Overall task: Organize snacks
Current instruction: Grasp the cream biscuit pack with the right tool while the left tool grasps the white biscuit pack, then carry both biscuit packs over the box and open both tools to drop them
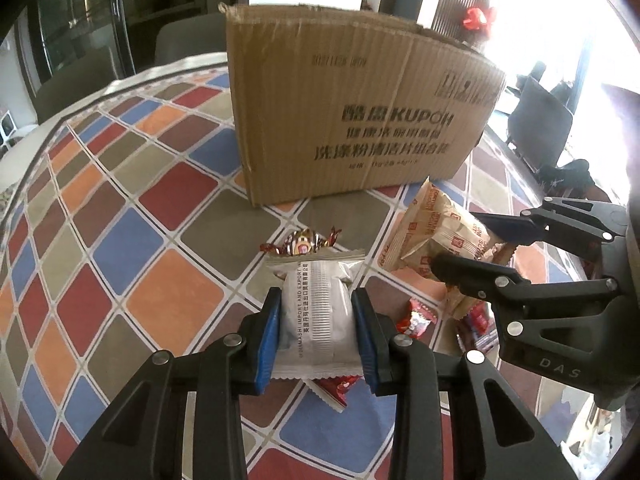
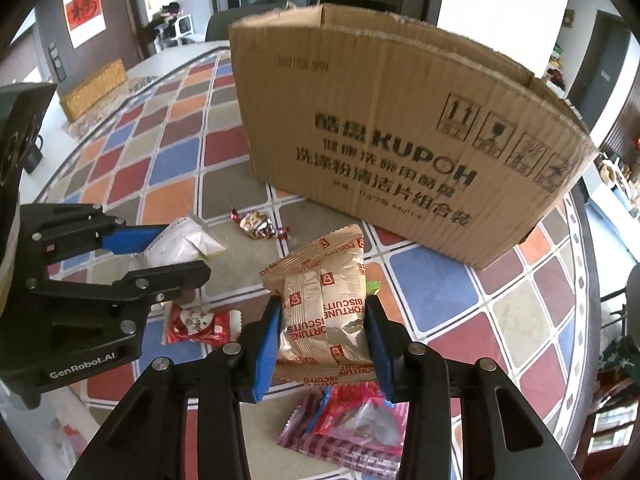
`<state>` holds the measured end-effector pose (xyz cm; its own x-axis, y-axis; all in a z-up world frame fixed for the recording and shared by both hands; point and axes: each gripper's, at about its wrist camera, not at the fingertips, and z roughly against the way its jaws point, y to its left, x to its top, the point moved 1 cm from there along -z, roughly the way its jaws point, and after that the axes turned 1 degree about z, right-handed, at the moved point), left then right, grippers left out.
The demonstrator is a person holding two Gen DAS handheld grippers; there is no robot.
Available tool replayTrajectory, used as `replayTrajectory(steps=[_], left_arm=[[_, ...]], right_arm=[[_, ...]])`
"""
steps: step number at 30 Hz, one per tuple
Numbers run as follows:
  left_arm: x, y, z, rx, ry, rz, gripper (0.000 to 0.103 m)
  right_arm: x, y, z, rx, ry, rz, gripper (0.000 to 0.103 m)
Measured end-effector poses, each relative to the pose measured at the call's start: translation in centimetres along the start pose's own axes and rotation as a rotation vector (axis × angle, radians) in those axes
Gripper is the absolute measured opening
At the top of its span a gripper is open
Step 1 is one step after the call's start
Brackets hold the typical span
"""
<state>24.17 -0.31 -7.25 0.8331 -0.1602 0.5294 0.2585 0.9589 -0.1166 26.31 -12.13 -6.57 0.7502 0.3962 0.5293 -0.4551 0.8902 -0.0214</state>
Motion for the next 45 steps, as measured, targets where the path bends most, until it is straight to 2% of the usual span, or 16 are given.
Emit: replayTrajectory(steps=[17,29,37,45], left_arm=[[3.8,-1.4,5.7,0.003,-0.153,-0.007,0.035],[8.8,-2.0,8.4,0.023,-0.256,-0.024,0.035],[12.2,-2.1,9.3,0.026,-0.298,-0.021,0.035],[15.2,-1.5,8.3,0.033,-0.313,-0.006,0.035]], right_arm=[[2.3,-1.5,5.7,0.0,-0.159,-0.103,0.041],[5.6,-3.5,9.4,-0.019,-0.284,-0.15,0.041],[8.4,-5.1,10.8,-0.035,-0.335,-0.171,0.041],[11.0,-6.8,10.1,-0.051,-0.339,-0.185,0.041]])
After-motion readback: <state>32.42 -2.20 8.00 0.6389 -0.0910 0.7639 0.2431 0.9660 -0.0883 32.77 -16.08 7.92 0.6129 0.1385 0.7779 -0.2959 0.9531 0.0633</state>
